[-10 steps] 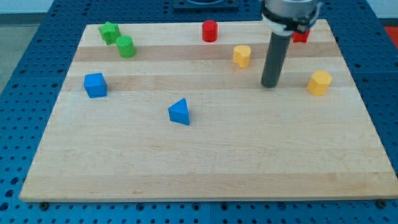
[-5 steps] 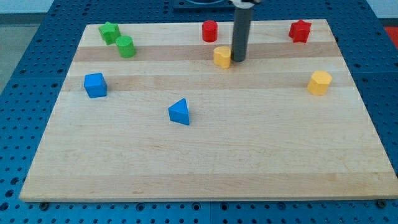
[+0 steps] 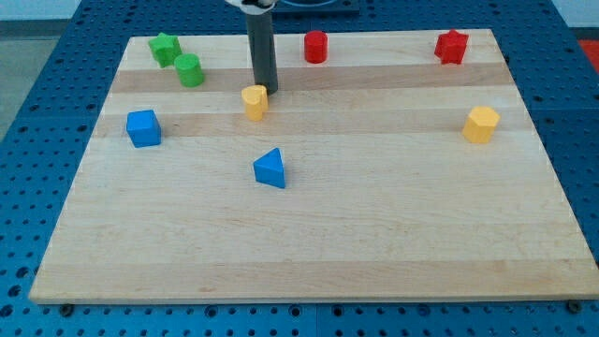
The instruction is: Push the yellow heart towards the bottom left
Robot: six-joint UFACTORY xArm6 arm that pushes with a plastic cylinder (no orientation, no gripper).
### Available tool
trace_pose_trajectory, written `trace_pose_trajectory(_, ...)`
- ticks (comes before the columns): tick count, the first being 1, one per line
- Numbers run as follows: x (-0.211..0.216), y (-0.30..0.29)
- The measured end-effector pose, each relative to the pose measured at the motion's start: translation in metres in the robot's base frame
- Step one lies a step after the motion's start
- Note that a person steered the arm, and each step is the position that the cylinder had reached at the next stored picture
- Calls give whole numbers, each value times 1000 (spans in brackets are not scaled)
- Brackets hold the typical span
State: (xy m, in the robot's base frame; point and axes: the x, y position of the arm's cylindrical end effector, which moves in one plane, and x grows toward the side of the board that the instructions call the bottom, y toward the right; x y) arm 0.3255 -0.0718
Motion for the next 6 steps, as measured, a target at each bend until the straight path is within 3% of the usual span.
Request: trace_pose_trajectory(6,132,-100)
